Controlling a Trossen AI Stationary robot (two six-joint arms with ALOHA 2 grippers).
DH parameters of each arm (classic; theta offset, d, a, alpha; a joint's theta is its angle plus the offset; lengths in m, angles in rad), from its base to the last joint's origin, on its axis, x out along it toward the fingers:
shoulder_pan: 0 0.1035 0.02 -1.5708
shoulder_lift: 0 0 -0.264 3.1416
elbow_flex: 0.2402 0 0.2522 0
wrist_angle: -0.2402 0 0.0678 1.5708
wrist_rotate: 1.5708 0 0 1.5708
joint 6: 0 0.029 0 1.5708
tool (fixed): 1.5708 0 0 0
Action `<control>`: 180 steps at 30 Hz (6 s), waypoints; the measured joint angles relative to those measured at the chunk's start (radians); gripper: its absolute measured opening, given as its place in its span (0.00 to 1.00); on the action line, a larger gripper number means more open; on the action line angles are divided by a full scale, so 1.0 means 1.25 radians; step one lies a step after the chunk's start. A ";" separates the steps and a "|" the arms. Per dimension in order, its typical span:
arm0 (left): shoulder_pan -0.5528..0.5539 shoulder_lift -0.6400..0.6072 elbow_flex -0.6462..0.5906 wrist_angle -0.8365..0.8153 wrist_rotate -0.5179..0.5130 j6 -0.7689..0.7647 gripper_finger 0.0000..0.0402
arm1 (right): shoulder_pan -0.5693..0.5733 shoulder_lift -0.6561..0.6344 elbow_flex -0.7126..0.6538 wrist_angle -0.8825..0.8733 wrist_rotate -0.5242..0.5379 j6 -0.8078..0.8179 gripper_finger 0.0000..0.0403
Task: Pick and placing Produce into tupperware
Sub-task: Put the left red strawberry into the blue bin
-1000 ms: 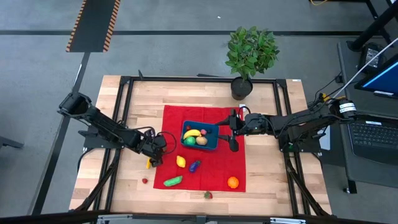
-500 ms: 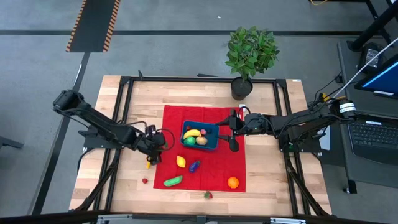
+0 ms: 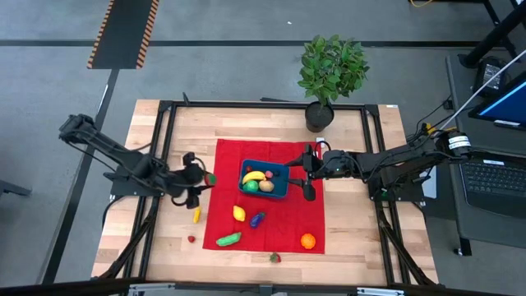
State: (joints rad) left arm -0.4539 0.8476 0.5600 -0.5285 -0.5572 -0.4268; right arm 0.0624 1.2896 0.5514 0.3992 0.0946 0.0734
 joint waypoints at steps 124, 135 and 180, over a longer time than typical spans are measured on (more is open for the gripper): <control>0.383 0.695 0.422 0.340 0.564 0.453 0.42 | -0.014 -0.269 -0.228 0.124 -0.038 -0.019 0.66; 0.409 0.728 0.427 0.348 0.559 0.455 0.42 | -0.014 -0.269 -0.227 0.125 -0.038 -0.017 0.66; 0.401 0.877 0.513 0.291 0.564 0.476 0.58 | -0.004 -0.268 -0.227 0.083 -0.038 0.001 0.66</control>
State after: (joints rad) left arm 0.0479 1.9442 1.2018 -0.1652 0.1474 0.1677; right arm 0.0578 0.9546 0.2680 0.5034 0.0473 0.0742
